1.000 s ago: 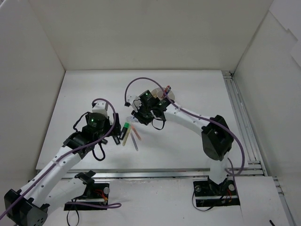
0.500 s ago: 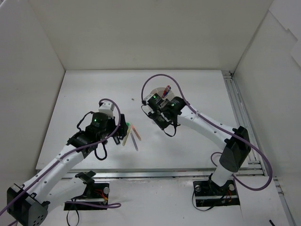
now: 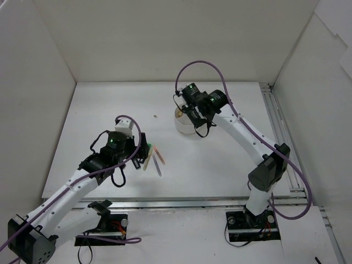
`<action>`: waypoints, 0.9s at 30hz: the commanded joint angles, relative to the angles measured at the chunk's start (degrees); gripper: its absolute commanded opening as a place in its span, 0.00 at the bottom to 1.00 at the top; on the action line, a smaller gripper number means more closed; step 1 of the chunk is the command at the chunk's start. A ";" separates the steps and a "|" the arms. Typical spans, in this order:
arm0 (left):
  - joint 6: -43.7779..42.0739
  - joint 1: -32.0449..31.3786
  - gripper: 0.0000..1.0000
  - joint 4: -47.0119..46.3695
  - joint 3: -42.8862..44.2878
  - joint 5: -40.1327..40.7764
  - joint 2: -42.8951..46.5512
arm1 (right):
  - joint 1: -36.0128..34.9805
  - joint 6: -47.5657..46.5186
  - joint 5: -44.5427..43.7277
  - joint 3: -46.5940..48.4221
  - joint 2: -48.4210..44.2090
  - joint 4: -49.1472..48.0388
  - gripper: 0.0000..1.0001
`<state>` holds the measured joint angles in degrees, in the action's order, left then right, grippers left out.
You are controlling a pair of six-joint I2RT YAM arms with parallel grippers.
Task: Sort the stationery into containers
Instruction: Place the stationery in the storage box.
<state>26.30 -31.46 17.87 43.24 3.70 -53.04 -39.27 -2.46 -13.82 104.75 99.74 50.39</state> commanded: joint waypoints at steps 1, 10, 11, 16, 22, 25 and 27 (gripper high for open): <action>-0.64 -0.27 1.00 -3.10 0.61 1.66 -0.14 | 0.59 -2.29 0.20 4.40 3.26 4.71 0.00; -0.73 -0.27 1.00 -3.54 0.09 2.80 -0.22 | 2.44 -4.40 3.80 8.72 8.80 6.82 0.00; -0.73 -0.27 1.00 -3.37 0.09 2.89 -0.14 | 2.70 -4.40 3.98 9.07 9.24 6.83 0.00; -0.47 -0.27 1.00 -3.37 -0.09 3.24 0.04 | 3.05 -4.48 3.98 11.70 11.70 6.83 0.00; -0.38 -0.27 1.00 -3.37 -0.09 3.50 -0.14 | 3.50 -5.19 4.42 13.46 13.19 6.83 0.00; -0.38 -0.27 1.00 -3.02 0.09 3.68 -0.40 | 3.76 -6.06 5.12 13.90 14.60 6.74 0.00; -0.38 -0.27 1.00 -3.01 0.17 3.85 -0.31 | 3.93 -6.59 5.30 14.34 15.30 6.83 0.00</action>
<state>26.17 -31.46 17.52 42.41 6.37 -53.25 -35.94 -7.51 -9.02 116.42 114.87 56.38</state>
